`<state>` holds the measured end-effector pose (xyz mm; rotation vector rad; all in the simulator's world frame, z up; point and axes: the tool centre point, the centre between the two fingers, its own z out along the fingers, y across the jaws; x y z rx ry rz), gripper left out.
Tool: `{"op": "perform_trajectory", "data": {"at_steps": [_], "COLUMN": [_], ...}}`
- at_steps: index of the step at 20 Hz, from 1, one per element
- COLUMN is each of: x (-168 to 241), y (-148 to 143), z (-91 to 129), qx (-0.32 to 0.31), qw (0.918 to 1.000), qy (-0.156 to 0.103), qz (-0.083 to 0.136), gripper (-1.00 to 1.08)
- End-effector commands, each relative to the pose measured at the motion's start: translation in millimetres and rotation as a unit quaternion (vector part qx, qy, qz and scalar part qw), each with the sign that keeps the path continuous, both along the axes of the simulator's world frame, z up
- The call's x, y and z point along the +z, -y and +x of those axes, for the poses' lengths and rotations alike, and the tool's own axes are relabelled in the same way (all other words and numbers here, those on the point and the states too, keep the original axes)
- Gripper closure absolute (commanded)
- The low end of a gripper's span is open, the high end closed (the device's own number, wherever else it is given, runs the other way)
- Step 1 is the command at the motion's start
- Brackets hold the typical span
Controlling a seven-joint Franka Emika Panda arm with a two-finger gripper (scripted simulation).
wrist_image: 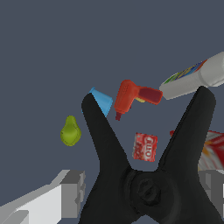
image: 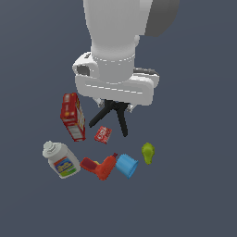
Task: Pick up a designated object from a clutter of objects.
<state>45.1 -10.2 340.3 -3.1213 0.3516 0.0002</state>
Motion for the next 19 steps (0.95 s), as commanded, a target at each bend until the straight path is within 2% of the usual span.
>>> {"op": "perform_trajectory", "data": {"at_steps": [1, 9, 19], "x": [23, 67, 83], "y": [8, 23, 29], "z": [4, 15, 20], "qx": [0.000, 0.000, 0.000], "qw": [1.0000, 1.0000, 1.0000], "qy": [0.000, 0.000, 0.000], "qz": [0.000, 0.000, 0.000], "gripper": [1.08, 1.08, 1.08]}}
